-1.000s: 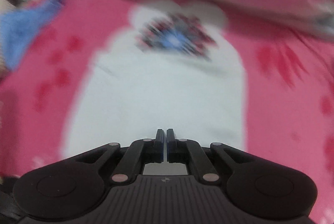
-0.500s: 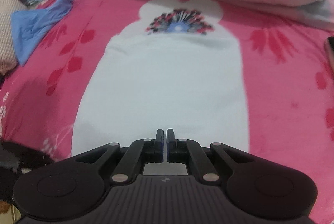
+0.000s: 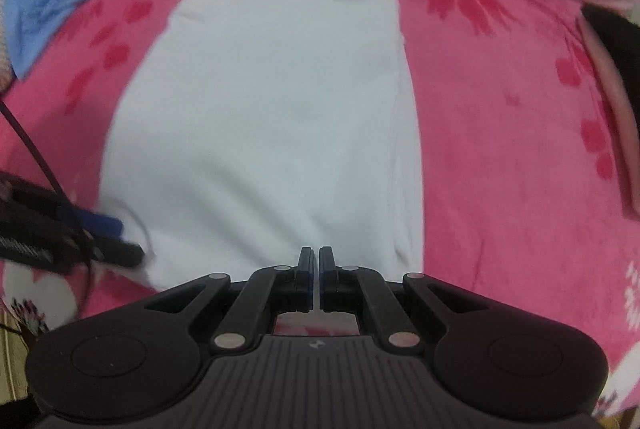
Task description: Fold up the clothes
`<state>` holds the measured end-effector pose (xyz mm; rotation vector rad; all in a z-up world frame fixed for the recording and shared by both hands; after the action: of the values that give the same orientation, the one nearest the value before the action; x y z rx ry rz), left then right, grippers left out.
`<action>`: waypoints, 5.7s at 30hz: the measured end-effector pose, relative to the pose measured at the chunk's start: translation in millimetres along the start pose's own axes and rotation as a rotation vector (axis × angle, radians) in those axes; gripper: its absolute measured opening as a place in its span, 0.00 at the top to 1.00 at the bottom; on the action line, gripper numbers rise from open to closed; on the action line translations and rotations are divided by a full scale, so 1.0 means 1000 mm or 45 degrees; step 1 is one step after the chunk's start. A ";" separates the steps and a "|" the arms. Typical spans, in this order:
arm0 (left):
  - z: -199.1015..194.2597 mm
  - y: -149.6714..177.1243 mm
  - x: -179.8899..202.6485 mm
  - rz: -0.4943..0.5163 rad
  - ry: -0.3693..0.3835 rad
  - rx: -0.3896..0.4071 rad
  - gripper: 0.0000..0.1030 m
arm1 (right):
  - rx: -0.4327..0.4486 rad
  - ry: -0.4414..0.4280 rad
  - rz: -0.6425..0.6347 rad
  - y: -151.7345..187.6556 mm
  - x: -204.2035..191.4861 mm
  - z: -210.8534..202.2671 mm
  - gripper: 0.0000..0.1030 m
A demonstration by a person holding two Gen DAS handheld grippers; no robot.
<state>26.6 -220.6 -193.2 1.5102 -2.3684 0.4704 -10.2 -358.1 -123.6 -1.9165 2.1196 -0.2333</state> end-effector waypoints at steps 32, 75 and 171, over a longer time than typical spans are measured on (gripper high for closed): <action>0.007 -0.004 0.011 0.097 -0.101 -0.045 0.50 | 0.040 -0.030 -0.016 0.001 -0.006 0.000 0.98; -0.002 -0.011 -0.033 -0.373 0.205 -0.009 0.46 | 0.064 -0.114 -0.036 -0.015 -0.028 0.010 0.98; -0.022 0.007 -0.021 -0.122 -0.031 0.643 0.75 | 0.163 -0.274 -0.339 -0.178 -0.107 0.105 1.00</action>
<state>30.5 -191.5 -182.8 1.8273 -2.2862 1.0940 199.6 -264.8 -160.5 -2.0427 1.6736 -0.1997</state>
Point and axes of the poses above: each gripper's, at about its wrist camera, not at the fingertips, and z roughly the way its jaws point, x to its right, y to its underside, the point moved 7 cm from there along z, roughly the way its jaws point, and after that the axes turned 2 degrees about z, right-handed, at the moved point
